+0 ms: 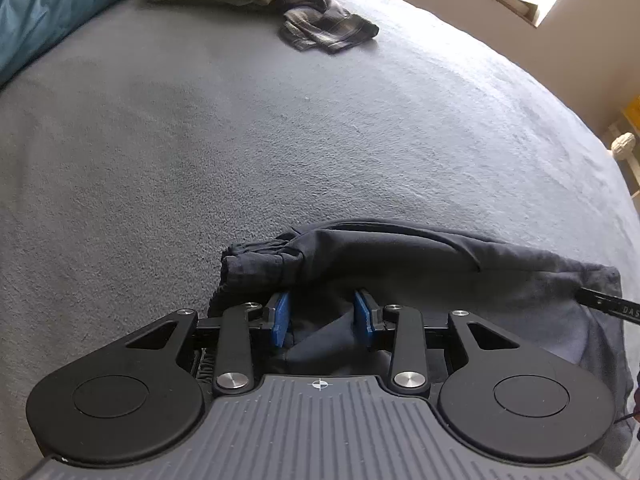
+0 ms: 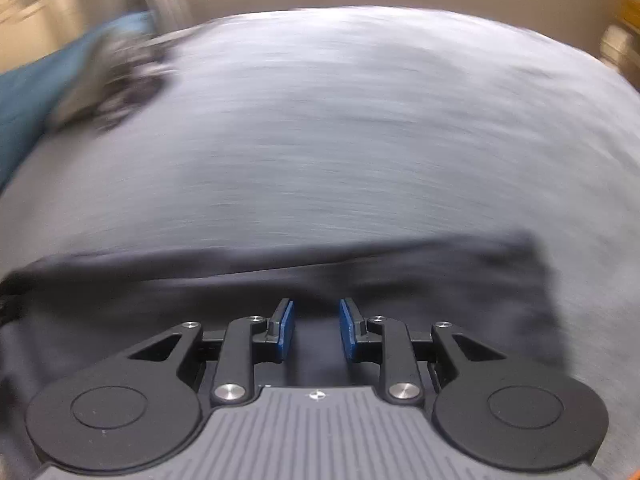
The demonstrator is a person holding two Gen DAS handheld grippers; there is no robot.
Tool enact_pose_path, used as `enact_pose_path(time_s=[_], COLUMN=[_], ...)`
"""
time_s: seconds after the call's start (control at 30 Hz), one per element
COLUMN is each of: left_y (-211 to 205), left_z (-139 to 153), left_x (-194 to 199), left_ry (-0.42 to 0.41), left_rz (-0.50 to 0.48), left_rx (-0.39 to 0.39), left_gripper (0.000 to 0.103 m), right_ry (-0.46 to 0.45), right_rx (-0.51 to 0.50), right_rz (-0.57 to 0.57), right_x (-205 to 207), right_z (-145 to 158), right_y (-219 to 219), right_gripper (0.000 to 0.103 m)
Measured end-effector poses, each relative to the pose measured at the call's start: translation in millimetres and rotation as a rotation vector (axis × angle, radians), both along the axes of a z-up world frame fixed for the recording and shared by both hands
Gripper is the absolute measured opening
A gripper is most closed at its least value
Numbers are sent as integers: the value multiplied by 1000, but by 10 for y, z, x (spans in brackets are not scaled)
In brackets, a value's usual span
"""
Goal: Fold clothes
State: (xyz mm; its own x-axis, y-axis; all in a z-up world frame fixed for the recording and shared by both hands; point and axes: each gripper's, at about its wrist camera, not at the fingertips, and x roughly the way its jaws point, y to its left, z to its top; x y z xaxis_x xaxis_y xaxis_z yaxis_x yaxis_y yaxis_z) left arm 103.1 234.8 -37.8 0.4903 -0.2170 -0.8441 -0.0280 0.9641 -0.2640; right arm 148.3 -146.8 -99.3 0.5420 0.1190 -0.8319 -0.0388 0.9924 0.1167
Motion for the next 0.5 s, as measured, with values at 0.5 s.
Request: enact_pose_path(time_s=[0.5], left_y=[12], left_z=[-16], left_x=[51], left_ry=[17], left_rz=[4], left_rx=[-13], left_gripper=[35], right_ry=[-27], right_rx=[265], right_rz=[-283], right_x=[177], right_z=[187], right_y=[-1231], right_gripper=[46])
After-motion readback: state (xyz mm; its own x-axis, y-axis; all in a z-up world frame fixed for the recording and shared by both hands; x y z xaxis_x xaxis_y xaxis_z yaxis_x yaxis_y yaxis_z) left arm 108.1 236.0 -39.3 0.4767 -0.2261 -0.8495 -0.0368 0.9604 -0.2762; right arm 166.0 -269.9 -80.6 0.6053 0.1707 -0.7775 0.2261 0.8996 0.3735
